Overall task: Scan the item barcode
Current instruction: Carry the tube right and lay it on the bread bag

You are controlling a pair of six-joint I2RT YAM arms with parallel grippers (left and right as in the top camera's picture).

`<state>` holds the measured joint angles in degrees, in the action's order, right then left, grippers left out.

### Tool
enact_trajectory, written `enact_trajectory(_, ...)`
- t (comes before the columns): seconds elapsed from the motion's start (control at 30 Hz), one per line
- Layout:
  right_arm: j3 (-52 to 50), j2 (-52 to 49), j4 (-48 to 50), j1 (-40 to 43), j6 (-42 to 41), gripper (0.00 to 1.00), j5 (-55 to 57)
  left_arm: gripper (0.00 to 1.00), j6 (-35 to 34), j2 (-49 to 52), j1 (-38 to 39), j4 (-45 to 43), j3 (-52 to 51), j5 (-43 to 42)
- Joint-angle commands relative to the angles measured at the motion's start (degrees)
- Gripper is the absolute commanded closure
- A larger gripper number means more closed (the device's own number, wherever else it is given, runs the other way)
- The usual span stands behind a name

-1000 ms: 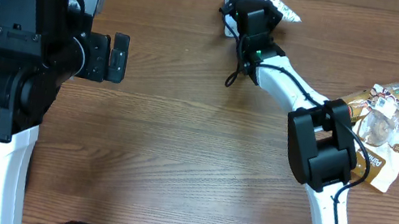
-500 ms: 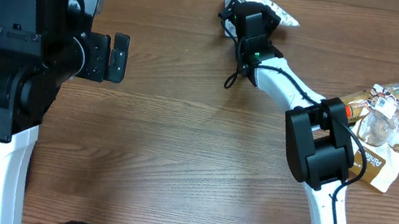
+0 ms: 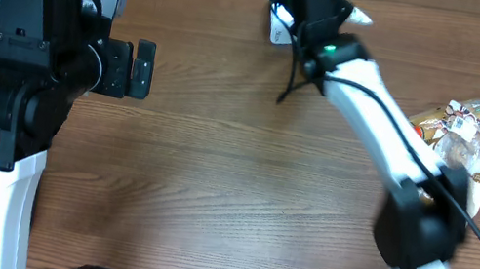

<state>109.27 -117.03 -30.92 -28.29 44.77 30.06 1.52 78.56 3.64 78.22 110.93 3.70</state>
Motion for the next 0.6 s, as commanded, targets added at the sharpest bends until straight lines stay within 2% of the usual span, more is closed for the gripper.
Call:
enact_trajectory(0.0, 1.38, 12.63, -9.62, 1.55, -16.31, 0.96, -18.25, 0.00, 0.66, 0.09, -0.24, -0.13, 0.04, -0.33)
enact_trajectory(0.13, 1.38, 19.32, -22.49, 5.20, -26.69, 0.96, -34.45, 0.01, 0.66, 0.09, -0.24, -0.13, 0.04, -0.31)
enact_trajectory(0.3, 1.38, 25.66, -35.54, 13.90, -37.05, 0.96, -47.84, 0.00, 0.66, 0.09, -0.24, -0.13, 0.04, -0.33)
enact_trajectory(0.47, 0.57, 26.36, -45.81, 26.53, -49.96, 0.96, -48.59, 0.00, 0.66, 0.09, -0.24, -0.13, 0.04, -0.31)
enact_trajectory(0.57, -4.70, 26.25, -46.62, 33.64, -50.80, 0.96, -48.57, 0.00, 0.66, 0.09, -0.24, -0.13, 0.04, -0.31)
